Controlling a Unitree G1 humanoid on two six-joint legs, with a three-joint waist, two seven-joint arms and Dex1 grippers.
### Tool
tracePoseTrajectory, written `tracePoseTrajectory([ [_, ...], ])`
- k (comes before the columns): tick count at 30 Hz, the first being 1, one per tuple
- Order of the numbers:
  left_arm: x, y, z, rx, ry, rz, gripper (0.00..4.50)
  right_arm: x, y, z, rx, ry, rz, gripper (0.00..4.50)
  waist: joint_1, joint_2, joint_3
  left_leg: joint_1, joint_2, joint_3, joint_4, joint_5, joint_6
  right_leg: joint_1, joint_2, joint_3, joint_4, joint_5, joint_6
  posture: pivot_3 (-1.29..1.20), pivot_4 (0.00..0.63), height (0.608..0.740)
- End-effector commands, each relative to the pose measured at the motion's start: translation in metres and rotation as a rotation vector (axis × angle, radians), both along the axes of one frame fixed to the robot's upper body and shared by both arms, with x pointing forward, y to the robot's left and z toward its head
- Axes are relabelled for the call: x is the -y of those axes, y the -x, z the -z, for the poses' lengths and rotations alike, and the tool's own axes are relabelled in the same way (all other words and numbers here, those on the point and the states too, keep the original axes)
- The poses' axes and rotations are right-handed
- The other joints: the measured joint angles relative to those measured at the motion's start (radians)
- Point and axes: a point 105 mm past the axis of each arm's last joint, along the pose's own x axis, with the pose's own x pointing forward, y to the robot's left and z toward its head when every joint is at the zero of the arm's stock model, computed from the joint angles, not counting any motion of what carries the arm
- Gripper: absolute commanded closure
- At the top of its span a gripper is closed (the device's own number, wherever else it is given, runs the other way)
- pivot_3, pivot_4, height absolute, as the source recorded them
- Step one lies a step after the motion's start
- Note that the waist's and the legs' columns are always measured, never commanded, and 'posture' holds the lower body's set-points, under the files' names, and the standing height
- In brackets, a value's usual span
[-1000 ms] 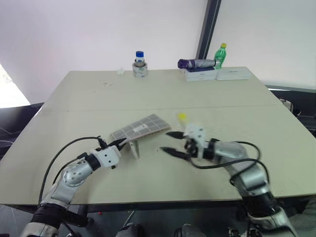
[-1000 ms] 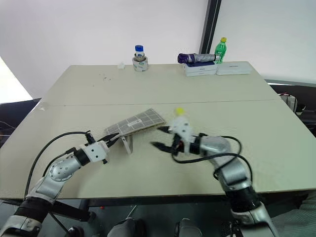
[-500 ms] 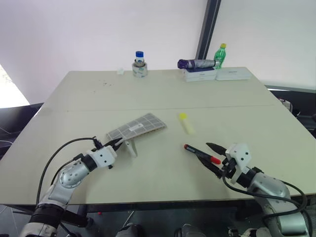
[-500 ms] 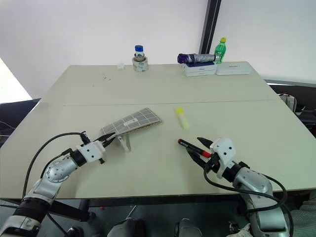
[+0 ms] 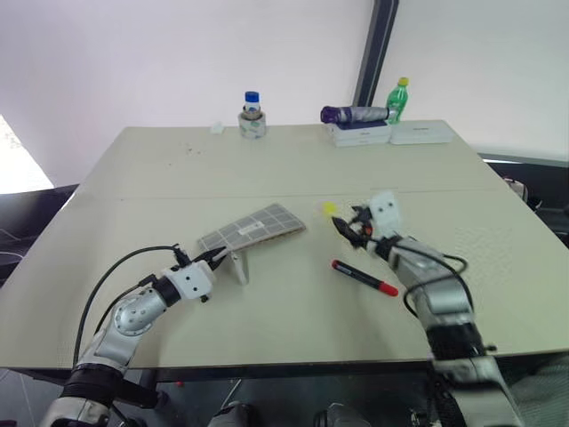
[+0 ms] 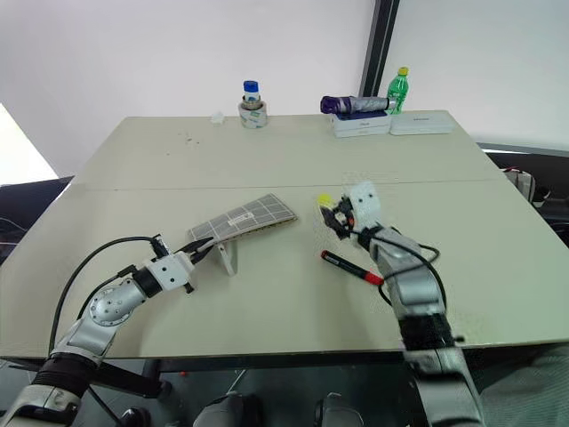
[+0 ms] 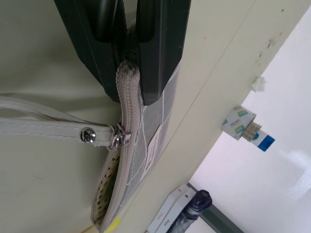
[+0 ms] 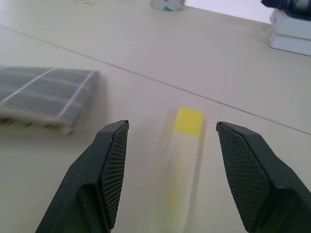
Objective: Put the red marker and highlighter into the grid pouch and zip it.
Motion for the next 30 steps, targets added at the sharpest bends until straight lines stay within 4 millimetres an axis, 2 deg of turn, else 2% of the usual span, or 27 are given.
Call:
tracePoseTrajectory([
  [1,-0.001,0.002,-0.009,0.038,0.003,-0.007,4.5,-0.003,-0.01,0.001,-0.039,0.04,0.039,1.54,-0.001,0.0,0.0,0.0,0.0,0.0,0.0,0.0,0.0,0.0,0.0,0.0,0.0,0.0,0.0,0.0,0.15,0.74],
  [8,-0.002,0.005,-0.008,0.042,0.004,-0.026,4.5,-0.009,-0.008,0.032,-0.169,0.094,0.03,1.54,-0.007,0.0,0.0,0.0,0.0,0.001,-0.001,0.0,0.0,0.0,0.0,0.0,-0.001,0.0,0.0,0.0,0.15,0.74],
  [13,-0.001,0.007,-0.007,0.043,0.005,-0.028,4.5,0.0,-0.01,0.039,-0.188,0.082,0.089,1.54,-0.007,0.0,0.0,0.0,0.0,0.001,-0.001,0.0,0.0,0.0,0.0,0.0,-0.001,0.0,0.0,0.0,0.15,0.74],
  [16,0.0,0.007,-0.007,0.043,0.003,-0.026,4.5,-0.003,-0.007,0.051,-0.253,0.042,0.075,2.35,-0.008,0.0,0.0,0.0,0.0,0.001,-0.001,0.0,0.0,0.0,0.0,0.0,-0.001,0.0,0.0,0.0,0.15,0.74],
  [18,0.0,0.006,-0.008,0.046,0.003,-0.024,4.5,-0.002,-0.006,0.056,-0.27,0.04,0.087,3.42,-0.008,0.0,0.0,0.0,0.0,0.001,-0.001,0.0,0.0,0.0,0.0,0.0,-0.001,0.0,0.0,0.0,0.15,0.74],
  [19,0.0,0.005,-0.009,0.047,0.003,-0.024,4.5,-0.001,-0.006,0.057,-0.272,0.034,0.096,3.63,-0.008,0.0,0.0,0.0,0.0,0.001,-0.001,0.0,-0.001,0.0,0.0,0.0,-0.001,0.0,0.0,0.0,0.15,0.74],
  [20,0.001,0.005,-0.01,0.05,0.003,-0.023,4.5,0.0,-0.007,0.057,-0.27,0.037,0.093,3.62,-0.008,0.0,0.0,0.0,0.0,0.001,-0.001,0.0,-0.001,0.0,0.0,0.0,-0.001,0.0,0.0,0.0,0.15,0.74],
  [23,0.001,0.003,-0.012,0.053,0.003,-0.022,4.5,-0.003,-0.008,0.042,-0.223,0.022,0.072,3.62,-0.008,0.0,0.0,0.0,0.0,0.001,-0.001,0.0,0.0,0.0,0.0,0.0,-0.001,0.0,0.0,0.0,0.15,0.74],
  [25,-0.001,0.002,-0.014,0.053,0.012,-0.027,4.5,-0.018,-0.006,0.017,-0.129,-0.002,-0.042,3.62,-0.008,0.0,0.0,0.0,0.0,0.001,-0.001,0.0,0.0,0.0,0.0,0.0,-0.001,0.0,0.0,0.0,0.15,0.74],
  [27,-0.002,0.001,-0.016,0.054,0.02,-0.031,4.5,-0.031,0.008,-0.006,-0.021,-0.001,-0.23,3.62,-0.008,0.0,0.0,0.0,0.0,0.001,-0.001,0.0,0.0,0.0,0.0,0.0,-0.001,0.0,0.0,0.0,0.15,0.74],
  [28,-0.002,0.001,-0.016,0.052,0.025,-0.034,4.5,-0.03,0.013,-0.015,0.009,-0.024,-0.28,3.62,-0.007,0.0,0.0,-0.001,0.0,0.001,-0.001,0.0,0.0,-0.001,0.0,0.0,-0.001,0.0,0.0,0.0,0.15,0.74],
  [29,-0.003,0.0,-0.016,0.051,0.029,-0.036,4.5,-0.027,0.017,-0.021,0.026,-0.042,-0.305,3.62,-0.007,0.0,0.0,-0.001,0.0,0.001,-0.001,0.0,0.0,-0.001,0.0,0.0,-0.001,0.0,0.0,0.0,0.15,0.74],
  [30,-0.003,0.0,-0.017,0.049,0.03,-0.034,4.5,-0.027,0.027,-0.021,0.033,0.012,-0.386,3.62,-0.005,0.0,0.0,-0.001,0.0,0.001,-0.002,0.0,0.0,-0.001,0.0,0.0,-0.001,0.0,0.0,0.0,0.15,0.74],
])
